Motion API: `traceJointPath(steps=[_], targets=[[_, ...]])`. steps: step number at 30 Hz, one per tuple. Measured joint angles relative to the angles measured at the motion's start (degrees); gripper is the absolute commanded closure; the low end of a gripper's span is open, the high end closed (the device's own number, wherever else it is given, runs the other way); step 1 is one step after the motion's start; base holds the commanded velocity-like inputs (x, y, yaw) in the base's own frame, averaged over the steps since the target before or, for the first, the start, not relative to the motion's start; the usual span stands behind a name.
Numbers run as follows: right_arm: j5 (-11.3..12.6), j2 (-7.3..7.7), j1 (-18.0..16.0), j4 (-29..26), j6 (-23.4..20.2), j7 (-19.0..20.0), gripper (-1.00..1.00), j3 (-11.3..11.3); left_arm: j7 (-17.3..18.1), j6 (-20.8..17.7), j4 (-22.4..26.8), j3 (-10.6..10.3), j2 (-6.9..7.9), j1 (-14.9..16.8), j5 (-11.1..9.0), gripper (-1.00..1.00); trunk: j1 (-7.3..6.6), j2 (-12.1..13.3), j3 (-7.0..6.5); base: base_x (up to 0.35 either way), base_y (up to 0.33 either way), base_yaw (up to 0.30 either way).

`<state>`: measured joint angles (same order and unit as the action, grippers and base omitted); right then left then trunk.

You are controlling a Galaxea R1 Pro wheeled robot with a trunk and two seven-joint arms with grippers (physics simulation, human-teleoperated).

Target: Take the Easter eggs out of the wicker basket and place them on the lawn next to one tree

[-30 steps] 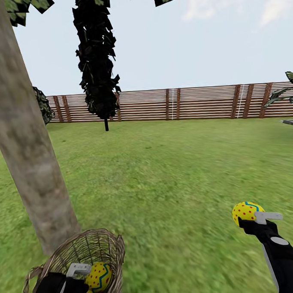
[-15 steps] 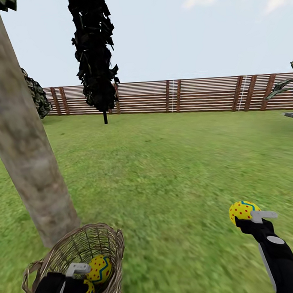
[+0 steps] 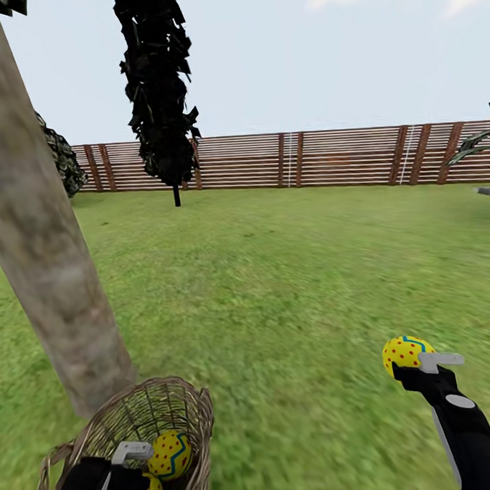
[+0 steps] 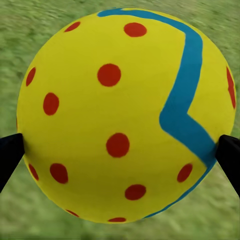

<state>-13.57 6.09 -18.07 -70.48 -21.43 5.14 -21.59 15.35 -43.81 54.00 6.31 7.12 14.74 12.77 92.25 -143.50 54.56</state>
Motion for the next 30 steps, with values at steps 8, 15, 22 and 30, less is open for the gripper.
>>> traceJointPath(steps=[8, 15, 22, 30], targets=[[0.0, 0.00, 0.0, 0.0, 0.0, 0.2, 1.00, 0.0, -0.2, 0.0, 0.7, 0.1, 0.03, 0.0, -0.3, -1.00, 0.21, -0.1, 1.77, 0.000, 0.000, 0.000], [0.0, -0.08, 0.0, 0.0, 0.0, 0.2, 1.00, 0.0, -0.1, 0.0, 1.4, 0.1, -0.15, 0.0, -0.6, -1.00, 0.26, -0.1, 2.22, 0.011, 0.000, 0.000], [0.0, -0.46, 0.0, 0.0, 0.0, 0.1, 1.00, 0.0, -0.1, 0.0, 1.2, 0.1, -0.18, 0.0, -2.0, -1.00, 0.22, -0.1, 2.22, 0.290, 0.000, 0.000], [0.0, -0.61, 0.0, 0.0, 0.1, 0.2, 1.00, 0.0, 0.2, 0.0, 1.2, 3.3, -0.10, 0.0, -2.0, -1.00, 0.39, -0.2, 3.33, 0.023, 0.000, 0.000]])
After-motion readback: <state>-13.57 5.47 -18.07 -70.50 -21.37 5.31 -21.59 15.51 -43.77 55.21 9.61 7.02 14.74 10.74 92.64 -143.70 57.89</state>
